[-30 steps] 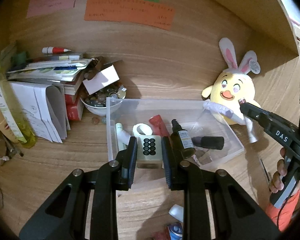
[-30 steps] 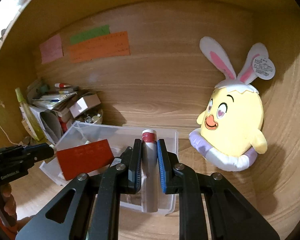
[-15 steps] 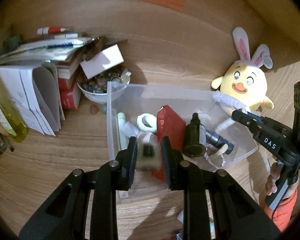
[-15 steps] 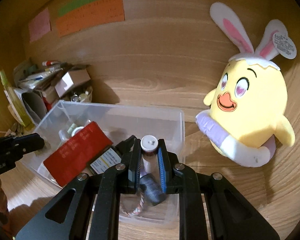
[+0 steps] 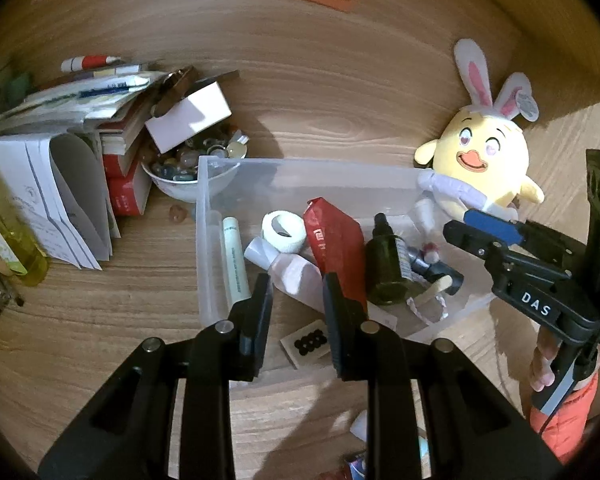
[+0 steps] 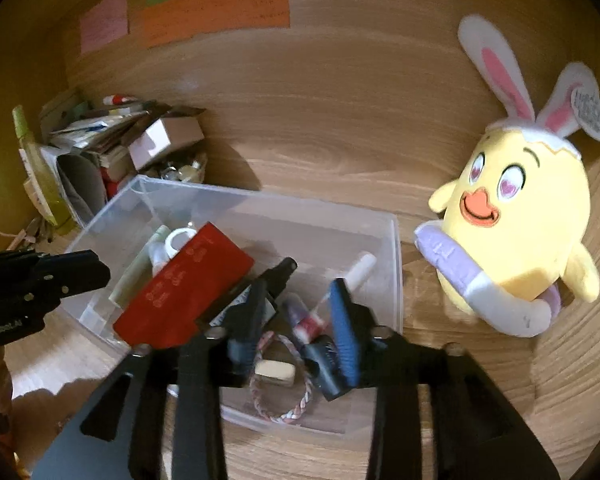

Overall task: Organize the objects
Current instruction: 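Open the left tool to drop the tile into the bin while the right tool releases the tube, then move the left tool to the pink keychain while the right tool reaches the pale green bottle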

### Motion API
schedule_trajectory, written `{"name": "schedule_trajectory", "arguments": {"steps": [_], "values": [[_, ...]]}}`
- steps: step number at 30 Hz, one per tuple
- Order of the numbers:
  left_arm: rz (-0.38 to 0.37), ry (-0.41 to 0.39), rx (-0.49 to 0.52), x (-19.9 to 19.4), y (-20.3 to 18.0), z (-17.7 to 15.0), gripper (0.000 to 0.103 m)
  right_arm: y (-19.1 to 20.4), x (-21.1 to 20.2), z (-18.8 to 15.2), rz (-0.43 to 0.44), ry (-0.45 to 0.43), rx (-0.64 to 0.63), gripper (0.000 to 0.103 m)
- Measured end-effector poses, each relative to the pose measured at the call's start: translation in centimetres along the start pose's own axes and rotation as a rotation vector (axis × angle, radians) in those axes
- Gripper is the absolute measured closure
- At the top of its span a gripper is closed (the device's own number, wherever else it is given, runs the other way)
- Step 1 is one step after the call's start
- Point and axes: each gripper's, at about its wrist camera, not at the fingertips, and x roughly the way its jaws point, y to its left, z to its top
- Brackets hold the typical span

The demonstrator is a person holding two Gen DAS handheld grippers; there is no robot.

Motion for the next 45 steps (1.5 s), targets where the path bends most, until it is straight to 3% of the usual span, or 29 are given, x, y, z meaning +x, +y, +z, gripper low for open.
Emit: {"name": "schedule_trajectory", "arguments": {"steps": [7,12,20,31,45], "values": [[0.007,-0.056,0.04,-2.7,-0.9,-0.4,0.052,1.2,-2.4,0.5,0.012,-0.054,-0.028,0.047],[0.016,-0.089,0.065,-4.7,-1.5,-1.1,0.035,1.9,-4.4,0.4,0.035,-0.089,-0.036,0.041],[0.027,-0.086,0.079,-6.4,-1.3,-2.9,0.022,3.2,-6.9,-1.5,0.062,-0.107,-0.054,0.034],[0.052,-0.004,0.052,-6.0,0.8,-6.2,0.022,5.3,-7.4,-4.8,0.11,-0.058,-0.081,0.033],[0.05,0.119,0.044,-4.4,1.6,-10.2,0.022,7.5,-3.2,-8.8,0.176,0.128,-0.083,0.033]]}}
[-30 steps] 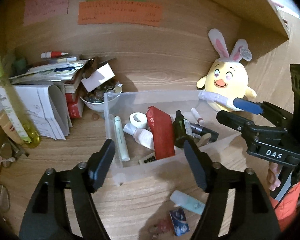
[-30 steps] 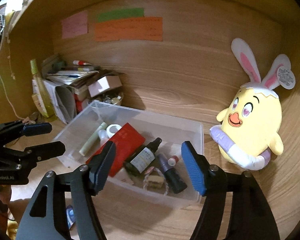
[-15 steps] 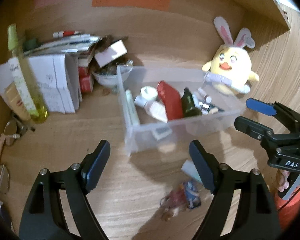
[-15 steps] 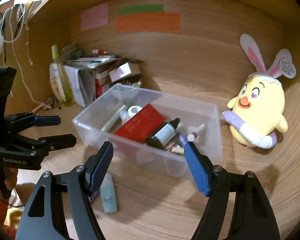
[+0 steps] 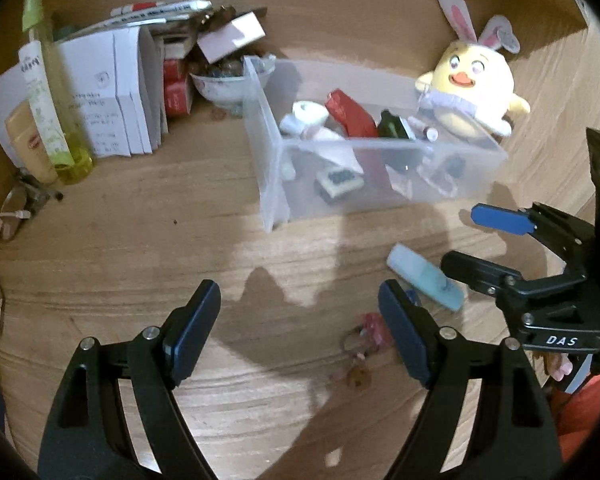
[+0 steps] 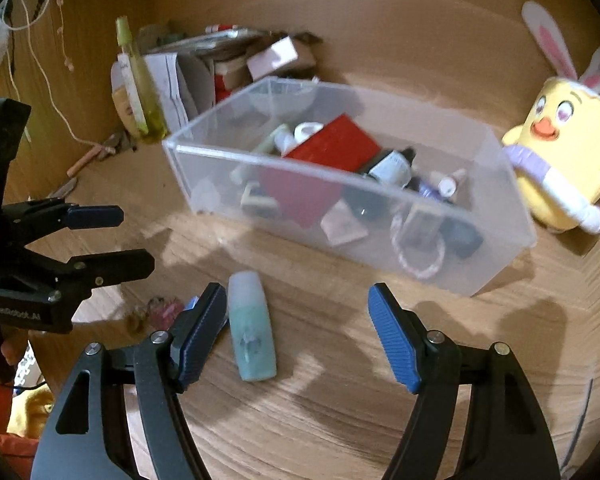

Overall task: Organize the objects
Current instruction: 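Move the left tool to the pink keychain while the right tool reaches the pale green bottle, then grasp the pink keychain with the left tool while the right tool grasps the green bottle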

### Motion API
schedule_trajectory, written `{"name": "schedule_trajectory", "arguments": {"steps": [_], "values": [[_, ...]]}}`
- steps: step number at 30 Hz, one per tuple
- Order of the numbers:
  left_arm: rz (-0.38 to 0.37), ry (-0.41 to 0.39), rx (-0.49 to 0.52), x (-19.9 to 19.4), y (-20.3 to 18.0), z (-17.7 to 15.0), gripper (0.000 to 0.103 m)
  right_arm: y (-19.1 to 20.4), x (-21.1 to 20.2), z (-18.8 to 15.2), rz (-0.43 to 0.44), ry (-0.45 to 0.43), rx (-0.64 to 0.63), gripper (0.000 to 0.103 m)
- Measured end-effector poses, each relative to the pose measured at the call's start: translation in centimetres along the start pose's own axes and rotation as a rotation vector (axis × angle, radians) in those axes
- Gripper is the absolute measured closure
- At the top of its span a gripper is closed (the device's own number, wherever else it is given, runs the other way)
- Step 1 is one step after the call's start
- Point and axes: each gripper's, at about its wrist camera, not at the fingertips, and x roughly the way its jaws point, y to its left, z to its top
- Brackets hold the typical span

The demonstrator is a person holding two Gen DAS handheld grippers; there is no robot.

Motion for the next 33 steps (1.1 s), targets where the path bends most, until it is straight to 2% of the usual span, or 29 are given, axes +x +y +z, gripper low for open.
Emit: {"name": "schedule_trajectory", "arguments": {"steps": [9,18,21,22,24,27,30,33], "values": [[-0.012,0.056,0.043,1.0,-0.9,-1.5,0.022,-0.2,2.3,-0.9,0.029,0.085,0.033,0.033],[-0.018,0.062,0.085,1.2,-2.0,-2.1,0.022,0.2,2.8,-1.0,0.028,0.089,0.023,0.034],[0.001,0.048,0.097,1.4,-2.2,-2.1,0.023,0.2,2.9,-1.0,0.013,0.082,0.019,0.042],[0.009,0.044,0.1,1.4,-2.3,-2.1,0.025,0.3,2.8,-1.0,0.011,0.081,0.015,0.046],[0.006,0.035,0.112,1.4,-2.4,-2.0,0.04,0.4,2.7,-1.1,0.007,0.079,0.006,0.051],[-0.003,0.027,0.129,1.3,-2.5,-2.0,0.052,0.8,2.6,-1.1,-0.001,0.076,-0.011,0.058],[-0.016,0.024,0.132,1.4,-2.5,-1.8,0.061,1.0,2.6,-1.2,-0.005,0.072,-0.026,0.065],[-0.019,0.027,0.131,1.6,-2.5,-1.5,0.064,1.0,2.6,-1.2,-0.004,0.069,-0.026,0.073]]}}
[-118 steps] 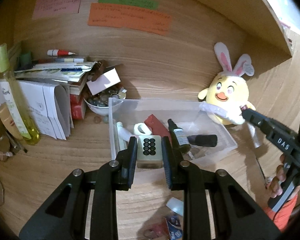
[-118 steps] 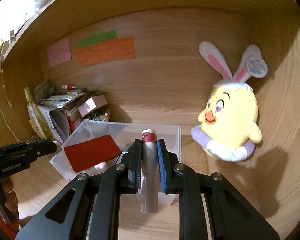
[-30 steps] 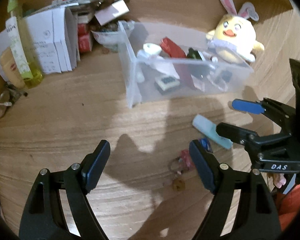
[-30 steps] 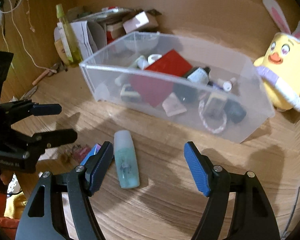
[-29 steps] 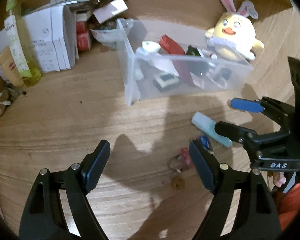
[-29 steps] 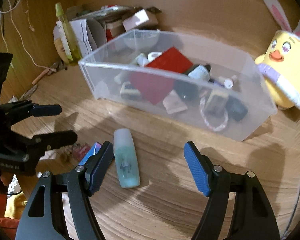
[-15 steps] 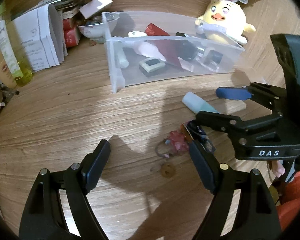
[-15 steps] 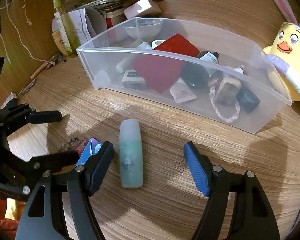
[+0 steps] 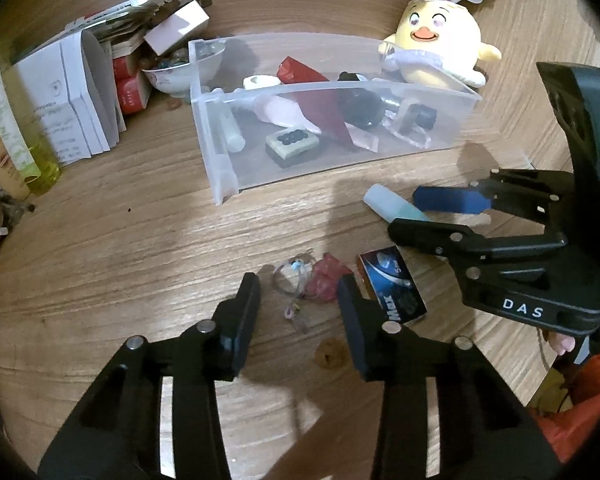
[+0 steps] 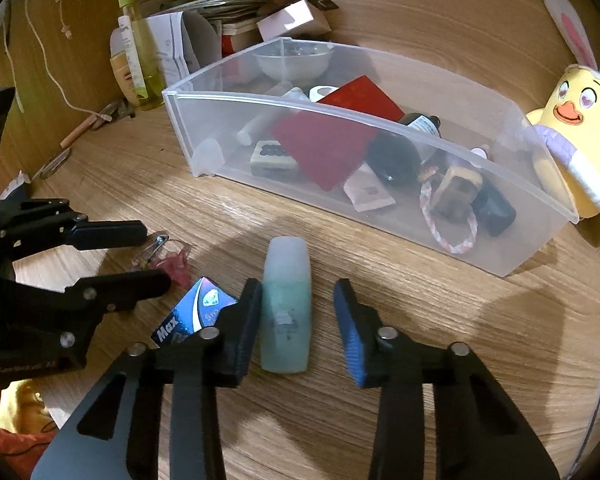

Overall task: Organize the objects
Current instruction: 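Grasp the pink keychain with the left tool while the right tool grasps the green bottle, then carry the pink keychain over the bin while the right tool carries the green bottle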

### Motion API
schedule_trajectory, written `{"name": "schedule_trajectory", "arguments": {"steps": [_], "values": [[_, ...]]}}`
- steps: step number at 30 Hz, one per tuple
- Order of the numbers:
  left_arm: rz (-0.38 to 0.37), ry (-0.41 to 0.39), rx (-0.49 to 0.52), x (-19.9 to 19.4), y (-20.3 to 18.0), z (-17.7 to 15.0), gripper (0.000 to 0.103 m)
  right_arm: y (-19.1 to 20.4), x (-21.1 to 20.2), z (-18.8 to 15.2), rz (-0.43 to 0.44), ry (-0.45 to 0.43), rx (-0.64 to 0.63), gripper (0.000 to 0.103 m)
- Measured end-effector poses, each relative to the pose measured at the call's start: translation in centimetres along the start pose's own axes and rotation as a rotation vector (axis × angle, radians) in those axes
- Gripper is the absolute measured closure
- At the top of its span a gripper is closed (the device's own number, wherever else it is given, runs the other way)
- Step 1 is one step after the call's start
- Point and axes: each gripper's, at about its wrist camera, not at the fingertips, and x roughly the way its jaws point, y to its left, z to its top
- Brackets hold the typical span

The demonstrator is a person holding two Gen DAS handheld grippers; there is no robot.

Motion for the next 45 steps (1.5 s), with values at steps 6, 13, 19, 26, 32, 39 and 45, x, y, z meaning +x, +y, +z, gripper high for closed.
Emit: {"name": "schedule_trajectory", "arguments": {"steps": [6,13,19,26,32,39,45], "values": [[-0.017,0.007,0.015,0.7,-0.4,0.9,0.066,-0.1,-0.2,0.1,0.011,-0.006,0.007,0.08],[-0.01,0.0,0.013,0.6,-0.5,0.9,0.083,-0.4,-1.2,0.2,0.019,-0.043,0.031,0.08],[-0.004,-0.035,-0.027,-0.5,0.1,1.1,0.083,-1.1,-2.6,0.6,0.023,-0.084,0.056,0.08],[0.007,-0.105,-0.033,-2.5,0.1,2.3,0.083,-1.8,-5.0,1.4,0.009,-0.149,0.071,0.08],[0.008,-0.172,-0.04,-4.0,0.1,3.8,0.083,-2.1,-6.8,2.0,-0.008,-0.201,0.068,0.08],[0.012,-0.247,-0.038,-5.6,0.0,5.9,0.083,-2.6,-8.2,3.0,-0.029,-0.257,0.071,0.08],[0.034,-0.275,-0.017,-5.9,-0.6,7.4,0.083,-3.4,-9.1,4.3,-0.048,-0.304,0.079,0.08]]}}
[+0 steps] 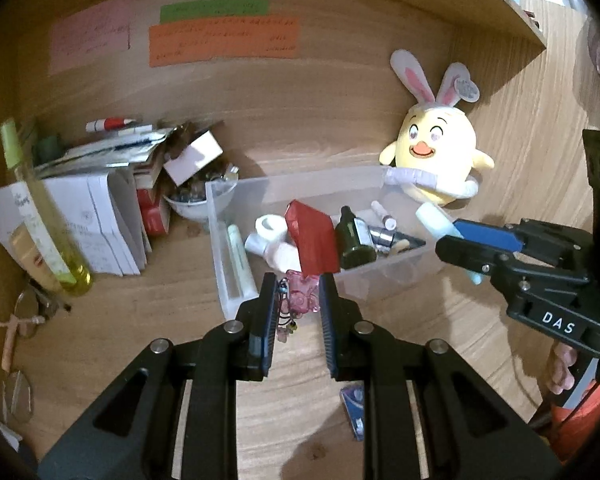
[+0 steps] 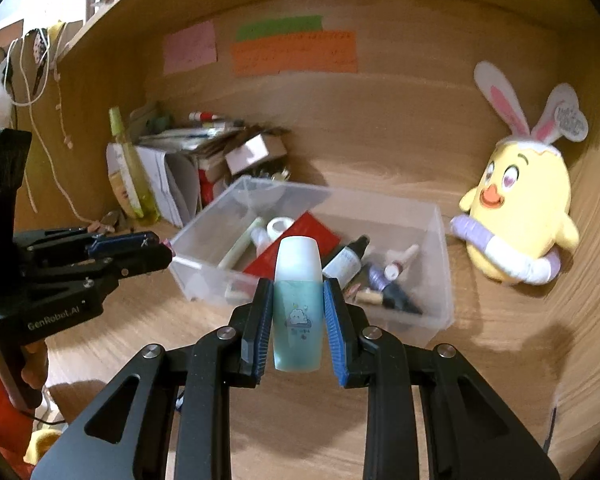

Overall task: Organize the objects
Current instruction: 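Carry the pink keychain over the bin while the right tool carries the green bottle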

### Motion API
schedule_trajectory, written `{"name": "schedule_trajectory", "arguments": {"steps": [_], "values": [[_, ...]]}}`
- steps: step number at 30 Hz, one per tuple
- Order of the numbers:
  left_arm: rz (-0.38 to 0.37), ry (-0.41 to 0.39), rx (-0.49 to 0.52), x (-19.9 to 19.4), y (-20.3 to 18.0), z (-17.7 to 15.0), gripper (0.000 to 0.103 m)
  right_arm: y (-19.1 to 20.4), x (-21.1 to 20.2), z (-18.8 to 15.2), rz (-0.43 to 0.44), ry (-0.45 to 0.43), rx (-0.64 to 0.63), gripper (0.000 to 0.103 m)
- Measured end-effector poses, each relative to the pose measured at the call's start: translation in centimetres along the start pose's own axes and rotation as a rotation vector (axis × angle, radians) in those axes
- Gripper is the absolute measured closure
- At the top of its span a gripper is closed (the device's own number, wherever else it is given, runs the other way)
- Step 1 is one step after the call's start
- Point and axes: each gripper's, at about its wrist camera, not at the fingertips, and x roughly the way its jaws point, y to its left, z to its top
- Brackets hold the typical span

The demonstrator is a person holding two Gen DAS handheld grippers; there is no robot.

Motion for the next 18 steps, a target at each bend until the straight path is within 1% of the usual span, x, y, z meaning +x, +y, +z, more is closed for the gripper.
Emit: {"name": "schedule_trajectory", "arguments": {"steps": [8,14,18], "values": [[-0.008,-0.019,0.004,0.7,-0.4,1.7,0.083,-1.1,-0.2,2.3,-0.032,-0.057,0.003,0.08],[0.016,-0.035,0.011,1.4,-0.5,3.2,0.083,-2.1,0.7,3.9,-0.065,-0.066,0.004,0.08],[0.028,-0.019,-0.001,2.8,0.0,3.7,0.083,-3.0,1.8,4.6,-0.082,-0.057,0.016,0.08]]}}
